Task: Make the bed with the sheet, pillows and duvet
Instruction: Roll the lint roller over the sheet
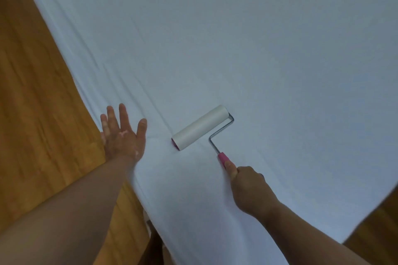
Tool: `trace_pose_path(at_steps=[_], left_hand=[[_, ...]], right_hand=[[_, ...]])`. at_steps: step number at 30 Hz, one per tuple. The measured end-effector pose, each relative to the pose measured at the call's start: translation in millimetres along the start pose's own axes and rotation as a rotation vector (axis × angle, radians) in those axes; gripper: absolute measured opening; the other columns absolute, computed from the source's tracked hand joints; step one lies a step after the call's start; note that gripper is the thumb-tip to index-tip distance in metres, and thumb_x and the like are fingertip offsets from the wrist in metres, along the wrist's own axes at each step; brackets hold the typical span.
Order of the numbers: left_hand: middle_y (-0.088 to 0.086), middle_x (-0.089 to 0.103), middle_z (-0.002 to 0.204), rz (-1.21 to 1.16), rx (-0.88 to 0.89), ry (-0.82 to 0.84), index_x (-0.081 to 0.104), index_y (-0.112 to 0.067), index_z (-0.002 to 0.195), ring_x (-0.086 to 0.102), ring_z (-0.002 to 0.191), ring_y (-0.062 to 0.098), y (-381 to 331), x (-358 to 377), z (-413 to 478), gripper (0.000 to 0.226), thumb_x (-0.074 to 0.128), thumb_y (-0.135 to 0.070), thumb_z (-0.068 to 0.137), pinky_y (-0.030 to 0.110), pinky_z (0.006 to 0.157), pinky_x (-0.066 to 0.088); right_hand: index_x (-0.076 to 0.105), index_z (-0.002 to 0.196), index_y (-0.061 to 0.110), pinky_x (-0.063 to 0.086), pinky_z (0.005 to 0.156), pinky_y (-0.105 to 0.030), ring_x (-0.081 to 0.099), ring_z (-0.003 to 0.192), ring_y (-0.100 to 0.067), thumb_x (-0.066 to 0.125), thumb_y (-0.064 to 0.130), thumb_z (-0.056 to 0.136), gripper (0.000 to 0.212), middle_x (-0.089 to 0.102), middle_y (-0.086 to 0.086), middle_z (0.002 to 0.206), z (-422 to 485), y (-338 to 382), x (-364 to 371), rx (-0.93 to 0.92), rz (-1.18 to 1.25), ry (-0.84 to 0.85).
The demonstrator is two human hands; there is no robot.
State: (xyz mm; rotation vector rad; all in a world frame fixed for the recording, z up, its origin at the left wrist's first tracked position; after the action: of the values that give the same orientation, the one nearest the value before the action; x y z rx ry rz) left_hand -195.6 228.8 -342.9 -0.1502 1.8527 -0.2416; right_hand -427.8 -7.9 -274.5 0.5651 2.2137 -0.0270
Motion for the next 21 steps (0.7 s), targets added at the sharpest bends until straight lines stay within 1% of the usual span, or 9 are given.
trace_pose_path(at_steps=[3, 5, 8, 11, 14, 16, 17, 20, 21], left_hand=[[-0.005, -0.02, 0.165, 0.02, -0.016, 0.01, -0.014, -0.036, 0.156, -0.018, 0.152, 0.02, -2.7, 5.8, -21.9, 0.079, -0.001, -0.077, 0.089, 0.046, 0.124, 0.005], [-0.004, -0.02, 0.165, 0.036, -0.035, 0.014, -0.015, -0.037, 0.155, -0.016, 0.152, 0.022, -6.1, 7.6, -33.8, 0.078, -0.004, -0.075, 0.089, 0.045, 0.124, 0.006], [-0.003, -0.019, 0.165, 0.051, -0.08, 0.027, -0.015, -0.037, 0.155, -0.014, 0.153, 0.024, -13.7, 11.1, -49.9, 0.072, -0.001, -0.071, 0.093, 0.047, 0.123, 0.007], [0.0, -0.017, 0.166, 0.052, -0.11, 0.036, -0.015, -0.035, 0.156, -0.012, 0.153, 0.027, -22.8, 17.2, -64.8, 0.07, 0.002, -0.067, 0.095, 0.05, 0.123, 0.004], [0.003, -0.015, 0.166, 0.064, -0.113, 0.032, -0.013, -0.032, 0.156, -0.011, 0.153, 0.03, -28.1, 23.3, -79.0, 0.072, 0.001, -0.066, 0.095, 0.053, 0.123, 0.004], [0.004, -0.011, 0.167, 0.05, -0.12, 0.006, -0.01, -0.031, 0.157, -0.008, 0.153, 0.03, -30.3, 26.5, -88.9, 0.072, 0.002, -0.066, 0.095, 0.054, 0.122, 0.006], [0.003, -0.009, 0.167, 0.049, -0.12, -0.009, -0.008, -0.031, 0.157, -0.006, 0.153, 0.031, -31.1, 28.5, -93.8, 0.072, 0.003, -0.066, 0.095, 0.054, 0.122, 0.007], [0.003, -0.007, 0.167, 0.044, -0.111, -0.034, -0.005, -0.031, 0.157, -0.005, 0.153, 0.03, -30.8, 34.8, -103.0, 0.076, 0.002, -0.068, 0.091, 0.054, 0.122, 0.006], [0.003, -0.007, 0.167, 0.035, -0.109, -0.036, -0.004, -0.032, 0.157, -0.005, 0.153, 0.03, -29.8, 36.8, -103.7, 0.077, 0.001, -0.069, 0.09, 0.055, 0.121, 0.006]], right_hand=[[-0.026, 0.151, 0.029, 0.047, 0.084, -0.039, 0.054, 0.093, -0.028, 0.038, 0.011, 0.094, 0.087, 0.046, -0.008, 0.114, -41.8, -24.6, 33.1, 0.022, 0.011, 0.011], [-0.029, 0.149, 0.027, 0.046, 0.084, -0.039, 0.047, 0.086, -0.028, 0.036, 0.01, 0.093, 0.088, 0.046, -0.008, 0.116, -67.8, -40.6, 53.1, 0.041, -0.003, 0.028], [-0.024, 0.153, 0.03, 0.045, 0.081, -0.038, 0.041, 0.082, -0.024, 0.039, 0.009, 0.092, 0.09, 0.046, -0.006, 0.114, -99.5, -60.8, 76.6, 0.078, 0.008, 0.045], [-0.01, 0.157, 0.026, 0.044, 0.069, -0.031, 0.041, 0.069, -0.015, 0.042, 0.009, 0.093, 0.084, 0.043, -0.002, 0.101, -123.3, -75.5, 95.0, 0.111, 0.06, 0.024], [0.017, 0.156, 0.025, 0.042, 0.058, -0.029, 0.043, 0.061, -0.01, 0.039, 0.019, 0.1, 0.06, 0.041, 0.003, 0.087, -145.2, -95.9, 114.8, 0.211, 0.252, -0.014], [0.048, 0.138, 0.022, 0.049, 0.062, -0.033, 0.054, 0.068, -0.016, 0.035, 0.041, 0.105, 0.04, 0.047, 0.003, 0.082, -163.2, -108.1, 125.4, 0.297, 0.338, -0.002], [0.056, 0.127, 0.022, 0.052, 0.065, -0.033, 0.058, 0.071, -0.016, 0.031, 0.047, 0.104, 0.042, 0.049, 0.005, 0.08, -171.7, -111.7, 130.8, 0.307, 0.355, 0.005], [0.064, 0.083, 0.026, 0.049, 0.055, -0.025, 0.061, 0.061, -0.008, 0.016, 0.073, 0.087, 0.068, 0.061, 0.007, 0.068, -204.3, -124.2, 141.7, 0.443, 0.529, -0.036], [0.063, 0.077, 0.026, 0.047, 0.054, -0.024, 0.062, 0.059, -0.009, 0.014, 0.076, 0.084, 0.07, 0.063, 0.006, 0.065, -216.1, -128.4, 145.0, 0.504, 0.579, -0.033]])
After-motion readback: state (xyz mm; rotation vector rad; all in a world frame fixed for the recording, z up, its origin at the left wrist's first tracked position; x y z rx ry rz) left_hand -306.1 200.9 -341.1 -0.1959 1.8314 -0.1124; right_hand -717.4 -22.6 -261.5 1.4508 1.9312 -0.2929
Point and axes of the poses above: each hand's wrist, its own z-axis towards the middle knuckle, its own x-axis out of the palm, y = z × x, the point moved 5 cm from there along z, towards the middle knuckle
